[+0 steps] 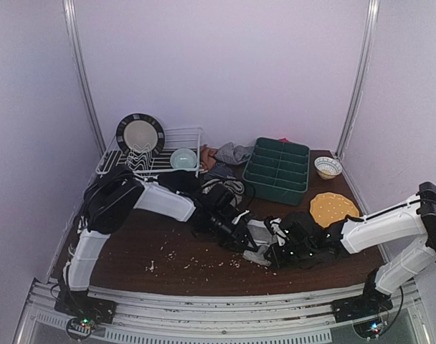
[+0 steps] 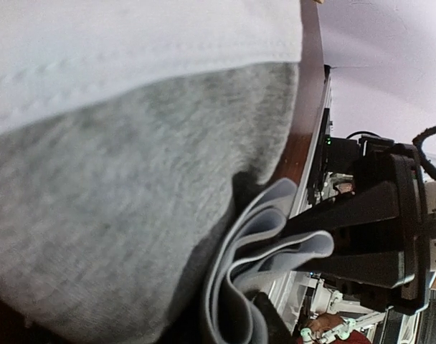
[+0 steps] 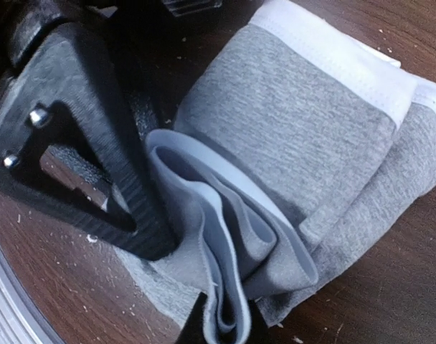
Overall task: Roll the underwear
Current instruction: Roll the underwear at the center of the board.
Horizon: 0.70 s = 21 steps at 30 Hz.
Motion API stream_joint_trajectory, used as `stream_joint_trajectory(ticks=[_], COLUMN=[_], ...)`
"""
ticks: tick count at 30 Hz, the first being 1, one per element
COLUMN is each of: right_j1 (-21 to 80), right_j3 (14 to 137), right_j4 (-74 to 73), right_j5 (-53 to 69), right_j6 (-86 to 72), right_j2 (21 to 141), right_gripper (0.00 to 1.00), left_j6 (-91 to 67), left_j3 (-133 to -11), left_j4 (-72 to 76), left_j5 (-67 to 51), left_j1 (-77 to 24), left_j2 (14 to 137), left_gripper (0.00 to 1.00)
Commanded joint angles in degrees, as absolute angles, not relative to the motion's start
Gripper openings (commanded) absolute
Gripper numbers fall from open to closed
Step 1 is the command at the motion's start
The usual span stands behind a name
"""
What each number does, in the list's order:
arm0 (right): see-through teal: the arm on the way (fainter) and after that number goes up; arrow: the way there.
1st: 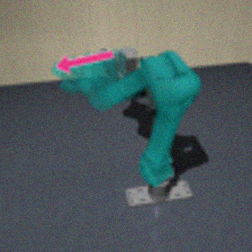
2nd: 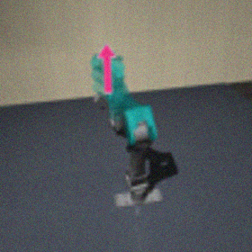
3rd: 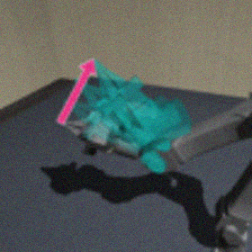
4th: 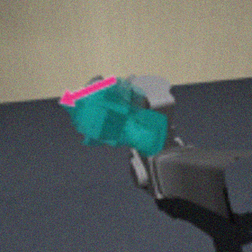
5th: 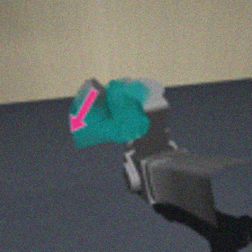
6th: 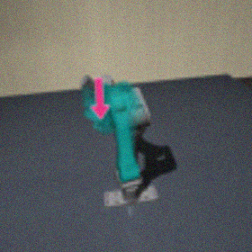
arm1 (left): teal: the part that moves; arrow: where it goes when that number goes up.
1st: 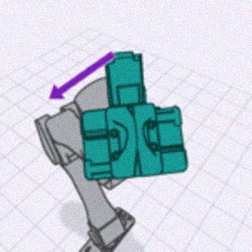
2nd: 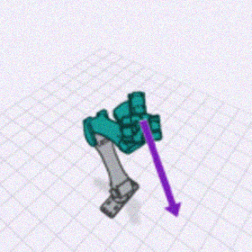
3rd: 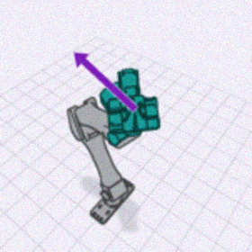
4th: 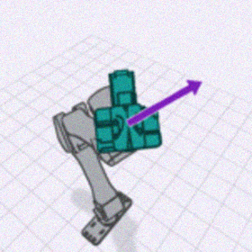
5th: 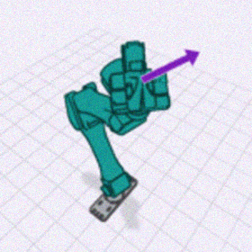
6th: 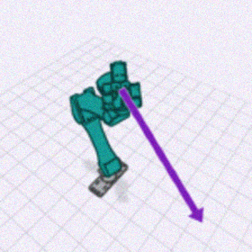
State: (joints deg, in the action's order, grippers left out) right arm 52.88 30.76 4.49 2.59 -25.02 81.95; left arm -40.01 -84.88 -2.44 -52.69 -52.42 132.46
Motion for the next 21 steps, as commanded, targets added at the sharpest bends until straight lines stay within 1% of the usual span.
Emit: stream_joint_trajectory(ticks=[1, 3, 4, 5, 6, 8, 9, 14, 17, 19, 21], right_j1=[51.3, 51.0, 50.8, 50.7, 50.7, 50.6, 50.4, 49.9, 49.7, 49.7, 49.7], right_j3=[28.6, 28.3, 28.3, 28.4, 28.6, 28.9, 29.0, 29.8, 30.4, 30.5, 30.1], right_j4=[5.9, 6.0, 5.9, 5.8, 5.7, 5.4, 5.1, 3.9, 2.8, 2.6, 3.0], right_j5=[4.5, 4.9, 5.1, 5.3, 5.4, 5.6, 5.7, 7.6, 8.7, 9.3, 9.4], right_j6=[-29.9, -31.2, -31.7, -32.2, -32.5, -33.4, -34.0, -36.2, -37.1, -37.3, -37.5], right_j2=[83.7, 84.5, 84.9, 85.3, 85.7, 86.4, 86.7, 87.7, 87.6, 87.3, 87.2], right_gripper=[0.07, 0.05, 0.04, 0.03, 0.02, 0.0, 0.0, 0.0, 0.0, 0.0, 0.0], left_j6=[-38.3, -37.8, -37.7, -37.5, -37.2, -36.4, -36.1, -34.3, -31.0, -27.1, -24.3], left_j3=[-83.3, -81.6, -80.6, -79.6, -78.5, -76.3, -75.2, -69.7, -66.8, -66.7, -67.2], left_j4=[-3.8, -3.6, -3.5, -3.0, -3.0, -3.4, -3.4, -3.7, -5.3, -8.3, -9.5], left_j5=[-50.4, -49.3, -48.9, -48.6, -48.1, -46.8, -46.3, -42.0, -36.0, -28.6, -24.3], left_j1=[-52.1, -52.0, -52.1, -52.0, -52.1, -52.2, -52.2, -52.9, -54.1, -55.3, -56.2], left_j2=[130.4, 128.8, 128.0, 126.8, 125.9, 124.1, 123.1, 117.5, 113.1, 111.2, 110.4], left_gripper=[0.32, 0.42, 0.45, 0.53, 0.63, 0.95, 0.97, 0.97, 0.98, 0.98, 0.98])
